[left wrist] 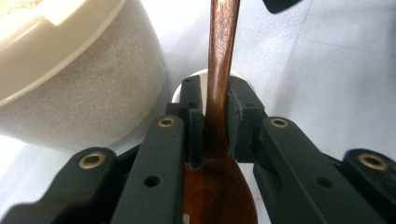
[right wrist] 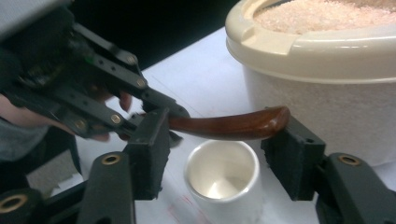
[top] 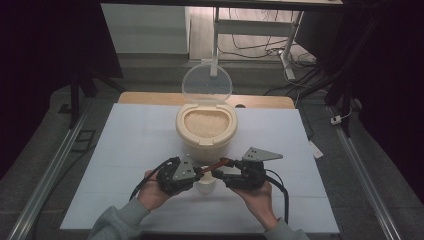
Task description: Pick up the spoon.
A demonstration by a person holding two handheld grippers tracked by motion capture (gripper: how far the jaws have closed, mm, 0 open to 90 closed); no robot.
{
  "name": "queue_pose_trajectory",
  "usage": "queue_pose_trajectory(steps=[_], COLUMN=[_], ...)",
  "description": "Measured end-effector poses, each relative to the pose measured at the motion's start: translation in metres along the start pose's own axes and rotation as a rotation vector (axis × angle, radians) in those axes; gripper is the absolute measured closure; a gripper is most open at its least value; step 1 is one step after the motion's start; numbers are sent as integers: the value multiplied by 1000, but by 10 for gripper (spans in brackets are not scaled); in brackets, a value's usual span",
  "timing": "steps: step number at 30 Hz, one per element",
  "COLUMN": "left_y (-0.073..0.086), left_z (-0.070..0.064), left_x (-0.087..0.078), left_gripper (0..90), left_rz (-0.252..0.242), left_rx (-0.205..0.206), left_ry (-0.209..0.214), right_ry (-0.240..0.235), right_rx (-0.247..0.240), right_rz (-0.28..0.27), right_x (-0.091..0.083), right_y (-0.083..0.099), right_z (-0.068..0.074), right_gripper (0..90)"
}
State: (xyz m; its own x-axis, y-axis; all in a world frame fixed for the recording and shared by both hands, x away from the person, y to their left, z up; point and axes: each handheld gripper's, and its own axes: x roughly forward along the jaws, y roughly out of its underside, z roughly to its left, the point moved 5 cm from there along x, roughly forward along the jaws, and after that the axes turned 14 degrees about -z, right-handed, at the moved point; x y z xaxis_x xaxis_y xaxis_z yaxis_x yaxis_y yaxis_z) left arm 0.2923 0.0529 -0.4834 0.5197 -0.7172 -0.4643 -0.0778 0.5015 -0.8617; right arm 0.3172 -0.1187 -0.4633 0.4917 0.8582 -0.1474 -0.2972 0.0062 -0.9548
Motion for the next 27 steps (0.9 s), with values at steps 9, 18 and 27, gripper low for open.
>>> queue_pose_trajectory(steps=[9, 18, 27], left_y=[0, -1, -1], left_z=[-8, -8, -9], left_x=[5, 5, 3], left_gripper=[768, 768, 753], left_rz=[9, 3, -8], left_rx=[44, 49, 44], left_ry=[-20, -28, -26], right_ry=[0, -54, -113], right_rx=[38, 84, 67], right_rz=[-30, -58, -84], right_x=[3, 1, 0], right_y=[-1, -3, -5], right_z=[5, 5, 10], right_gripper=[593, 728, 816])
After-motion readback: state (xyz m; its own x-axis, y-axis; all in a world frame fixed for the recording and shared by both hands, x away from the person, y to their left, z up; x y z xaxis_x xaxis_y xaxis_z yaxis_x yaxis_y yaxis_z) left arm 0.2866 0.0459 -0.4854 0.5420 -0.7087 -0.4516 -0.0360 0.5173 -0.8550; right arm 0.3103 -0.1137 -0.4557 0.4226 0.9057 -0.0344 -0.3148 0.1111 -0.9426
